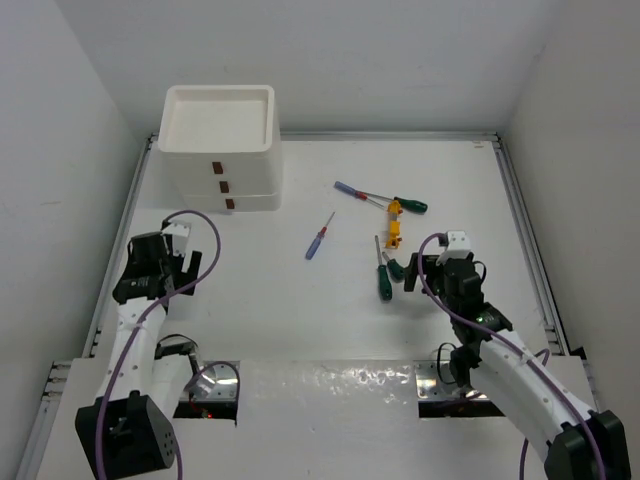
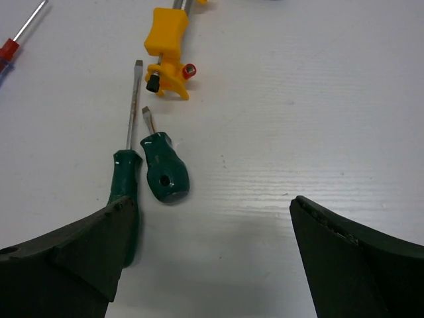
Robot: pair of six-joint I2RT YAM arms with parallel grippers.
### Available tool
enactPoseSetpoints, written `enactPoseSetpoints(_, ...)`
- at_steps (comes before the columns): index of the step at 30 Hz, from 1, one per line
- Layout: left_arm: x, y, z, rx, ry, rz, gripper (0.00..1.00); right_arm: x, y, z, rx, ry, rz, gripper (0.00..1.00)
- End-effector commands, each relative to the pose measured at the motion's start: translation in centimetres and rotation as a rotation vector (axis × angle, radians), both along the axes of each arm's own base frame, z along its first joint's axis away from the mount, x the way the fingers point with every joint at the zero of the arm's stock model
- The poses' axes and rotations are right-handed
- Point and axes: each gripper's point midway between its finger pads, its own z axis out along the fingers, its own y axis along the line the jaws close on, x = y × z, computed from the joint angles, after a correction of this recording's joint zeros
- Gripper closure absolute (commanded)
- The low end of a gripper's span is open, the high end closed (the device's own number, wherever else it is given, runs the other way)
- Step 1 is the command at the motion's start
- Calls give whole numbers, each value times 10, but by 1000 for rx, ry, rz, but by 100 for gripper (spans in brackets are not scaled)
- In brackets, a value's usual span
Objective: Sort the tools into containers
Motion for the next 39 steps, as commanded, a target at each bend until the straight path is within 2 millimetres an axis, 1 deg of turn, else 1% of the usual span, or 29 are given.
enactPoseSetpoints(1, 16, 7, 17, 22, -86, 55, 0, 6, -6, 17, 25, -6, -76, 1)
enactPoseSetpoints(4, 27, 7, 37, 26, -130, 36, 0, 10, -9, 34, 11, 13, -103, 1)
enactPoseSetpoints(5, 41, -2, 59, 7, -179, -21, 0, 14, -4, 45, 6, 2, -74, 1)
enactPoseSetpoints(6, 47, -9, 70, -9, -192, -66, 0, 25, 12, 72, 27, -30, 12, 1)
enactPoseSetpoints(7, 57, -16, 84, -31, -222, -89, 0, 32, 20, 87, 0, -59, 72, 1)
enactPoseSetpoints(8, 74, -27, 121, -53, -310, -131, 6, 45, 29, 131, 20, -130, 103, 6)
enactPoseSetpoints(9, 83, -32, 139, -83, -360, -126, 11, 54, 36, 150, 20, -148, 130, 9)
enactPoseSetpoints(10, 96, -39, 146, -117, -368, -144, 30, 67, 52, 149, 17, -106, 198, 13)
enactPoseSetpoints(11, 108, -41, 176, -127, -430, -145, 37, 83, 65, 202, 51, -184, 234, 15)
enactPoseSetpoints(12, 122, -45, 170, -162, -401, -135, 39, 95, 76, 221, 79, -195, 254, 19)
enactPoseSetpoints(13, 131, -51, 174, -178, -395, -155, 39, 114, 99, 213, 113, -136, 320, 19)
enactPoseSetpoints(14, 144, -63, 191, -182, -413, -192, 38, 131, 113, 265, 156, -233, 345, 19)
enactPoseSetpoints(15, 151, -69, 188, -187, -385, -202, 36, 143, 128, 278, 203, -241, 357, 19)
enactPoseSetpoints(16, 168, -78, 186, -195, -359, -217, 35, 166, 145, 263, 223, -195, 375, 18)
enactPoseSetpoints(17, 175, -79, 183, -212, -347, -206, 34, 180, 158, 306, 266, -287, 393, 17)
enactPoseSetpoints(18, 186, -82, 174, -233, -323, -201, 34, 190, 173, 314, 314, -292, 403, 15)
enactPoseSetpoints(19, 192, -84, 176, -253, -338, -203, 33, 202, 184, 319, 345, -299, 407, 16)
enactPoseSetpoints(20, 202, -87, 183, -272, -379, -198, 32, 227, 203, 329, 389, -333, 427, 16)
enactPoseSetpoints(22, 214, -103, 183, -301, -401, -229, 30, 250, 229, 337, 520, -329, 437, 20)
enactPoseSetpoints(23, 223, -108, 192, -314, -441, -236, 30, 276, 250, 340, 575, -357, 474, 23)
enactPoseSetpoints(24, 230, -116, 188, -321, -435, -247, 28, 284, 269, 341, 657, -333, 484, 26)
enactPoseSetpoints(25, 239, -120, 192, -328, -452, -248, 27, 302, 295, 332, 718, -317, 512, 29)
enactPoseSetpoints(27, 247, -127, 193, -322, -463, -242, 27, 312, 315, 322, 780, -301, 537, 32)
enactPoseSetpoints(30, 254, -136, 179, -335, -432, -231, 29, 312, 330, 300, 824, -295, 523, 36)
enactPoseSetpoints(31, 254, -137, 173, -340, -419, -218, 29, 313, 330, 277, 795, -275, 492, 36)
enactPoseSetpoints(35, 258, -125, 150, -308, -392, -125, 32, 312, 339, 284, 648, -362, 453, 32)
enactPoseSetpoints(36, 259, -124, 146, -308, -387, -114, 33, 315, 342, 272, 637, -348, 447, 33)
enactPoseSetpoints(37, 259, -123, 142, -312, -381, -97, 34, 317, 345, 275, 641, -349, 444, 32)
enactPoseSetpoints(39, 260, -119, 134, -297, -371, -72, 35, 324, 351, 251, 665, -305, 420, 34)
